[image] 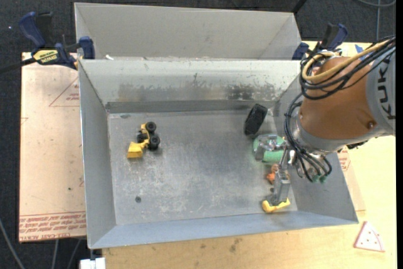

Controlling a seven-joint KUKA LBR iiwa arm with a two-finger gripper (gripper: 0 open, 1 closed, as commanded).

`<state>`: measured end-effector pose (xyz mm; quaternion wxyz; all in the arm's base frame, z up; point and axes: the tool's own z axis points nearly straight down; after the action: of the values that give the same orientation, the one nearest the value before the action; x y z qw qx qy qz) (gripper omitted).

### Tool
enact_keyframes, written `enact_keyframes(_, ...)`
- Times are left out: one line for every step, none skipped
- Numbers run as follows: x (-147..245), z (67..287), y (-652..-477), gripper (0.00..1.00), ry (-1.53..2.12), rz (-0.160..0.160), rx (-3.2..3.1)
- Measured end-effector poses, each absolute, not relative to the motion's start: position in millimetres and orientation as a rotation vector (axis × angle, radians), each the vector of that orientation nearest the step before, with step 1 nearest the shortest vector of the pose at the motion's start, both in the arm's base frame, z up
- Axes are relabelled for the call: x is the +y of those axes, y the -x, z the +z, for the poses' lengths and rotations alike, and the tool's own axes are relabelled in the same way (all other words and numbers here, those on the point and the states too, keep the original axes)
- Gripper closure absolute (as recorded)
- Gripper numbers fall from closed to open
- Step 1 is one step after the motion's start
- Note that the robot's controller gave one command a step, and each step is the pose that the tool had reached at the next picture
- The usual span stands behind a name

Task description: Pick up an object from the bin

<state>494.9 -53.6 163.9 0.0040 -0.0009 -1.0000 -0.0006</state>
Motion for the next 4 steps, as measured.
enact_keyframes(-53.4, 168.2, -496.7, 0.00, 0.000, -0.001, -3.142)
enact_keyframes(-88.8, 145.3, -557.6, 0.00, 0.069, -0.001, -3.146)
enact_keyframes(-131.3, 147.7, -540.1, 1.00, 0.194, -0.001, -3.137)
enact_keyframes(-131.0, 147.7, -540.1, 0.00, 0.192, -0.001, -3.137)
